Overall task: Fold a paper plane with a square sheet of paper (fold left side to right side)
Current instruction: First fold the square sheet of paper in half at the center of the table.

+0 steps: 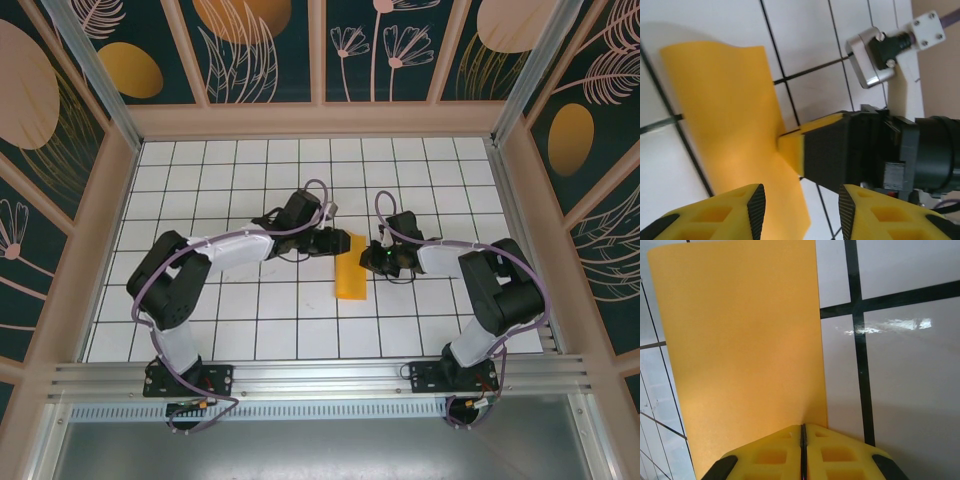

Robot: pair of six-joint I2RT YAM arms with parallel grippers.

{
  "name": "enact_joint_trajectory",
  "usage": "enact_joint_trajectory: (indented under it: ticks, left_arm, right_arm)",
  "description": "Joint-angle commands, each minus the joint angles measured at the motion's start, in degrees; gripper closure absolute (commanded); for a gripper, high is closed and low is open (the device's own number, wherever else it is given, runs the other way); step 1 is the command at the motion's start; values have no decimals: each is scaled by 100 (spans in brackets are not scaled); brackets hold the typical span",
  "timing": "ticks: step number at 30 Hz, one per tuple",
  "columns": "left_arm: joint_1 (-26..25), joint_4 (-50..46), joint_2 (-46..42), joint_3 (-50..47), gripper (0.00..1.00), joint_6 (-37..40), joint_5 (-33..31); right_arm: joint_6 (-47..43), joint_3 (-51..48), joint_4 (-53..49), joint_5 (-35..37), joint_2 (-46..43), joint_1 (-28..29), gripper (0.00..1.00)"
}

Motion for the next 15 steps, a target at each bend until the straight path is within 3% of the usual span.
enact_joint_trajectory:
  ticks: [1, 7, 15]
  left_arm:
    - [-83, 366, 252, -22, 55, -200, 397]
    - [-128, 317, 492, -94, 56, -176, 395]
    - [-139, -300, 646, -204, 57, 215, -240]
  right_arm:
    - [-99, 0, -438, 267, 209, 55, 89]
    - [-99, 8, -443, 265, 209, 58, 89]
    - [-117, 17, -490, 291, 209, 63, 89]
